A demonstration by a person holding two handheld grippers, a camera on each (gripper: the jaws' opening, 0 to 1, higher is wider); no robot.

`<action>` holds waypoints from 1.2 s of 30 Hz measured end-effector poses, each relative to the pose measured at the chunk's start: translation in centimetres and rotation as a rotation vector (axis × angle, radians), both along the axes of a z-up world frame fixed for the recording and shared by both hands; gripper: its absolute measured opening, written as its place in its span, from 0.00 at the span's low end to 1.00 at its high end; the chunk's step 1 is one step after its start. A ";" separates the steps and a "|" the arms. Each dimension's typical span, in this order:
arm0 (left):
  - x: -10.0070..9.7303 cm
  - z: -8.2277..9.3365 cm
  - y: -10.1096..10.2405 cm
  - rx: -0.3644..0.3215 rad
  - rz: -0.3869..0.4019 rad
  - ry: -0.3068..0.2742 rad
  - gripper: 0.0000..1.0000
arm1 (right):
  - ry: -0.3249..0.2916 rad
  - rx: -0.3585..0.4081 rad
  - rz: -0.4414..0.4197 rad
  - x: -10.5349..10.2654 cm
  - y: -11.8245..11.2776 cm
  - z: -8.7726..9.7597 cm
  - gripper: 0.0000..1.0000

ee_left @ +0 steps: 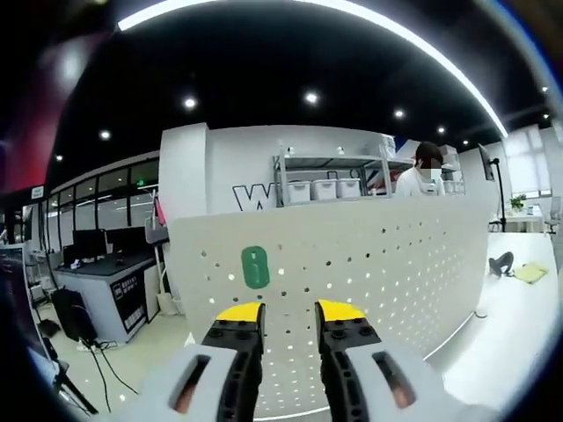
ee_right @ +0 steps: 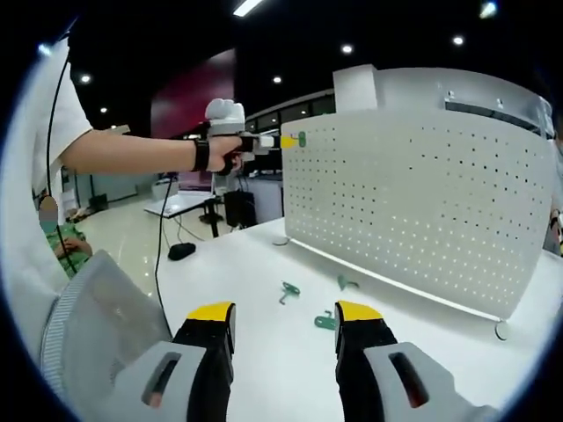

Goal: Insert the hook assembly into the mounting plate slot until the hook locks in place.

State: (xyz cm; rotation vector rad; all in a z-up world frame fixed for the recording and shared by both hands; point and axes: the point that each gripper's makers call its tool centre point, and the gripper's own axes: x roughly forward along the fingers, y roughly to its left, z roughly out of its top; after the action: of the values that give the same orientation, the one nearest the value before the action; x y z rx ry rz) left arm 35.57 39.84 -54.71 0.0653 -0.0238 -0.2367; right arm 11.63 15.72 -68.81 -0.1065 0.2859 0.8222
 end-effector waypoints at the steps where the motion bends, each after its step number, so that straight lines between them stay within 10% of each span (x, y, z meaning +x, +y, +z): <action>1: -0.3 0.0 -0.3 0.005 -0.010 -0.001 0.25 | 0.001 -0.001 0.003 0.0 0.0 0.0 0.46; 36: -10.8 -3.6 -6.9 -0.017 -0.271 0.066 0.42 | -0.013 0.006 0.036 -0.3 1.6 0.0 0.44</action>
State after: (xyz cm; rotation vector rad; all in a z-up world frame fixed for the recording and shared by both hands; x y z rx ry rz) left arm 24.77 32.96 -58.27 0.0374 0.0314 -0.5095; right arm 11.37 17.35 -68.78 -0.1120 0.2700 0.8578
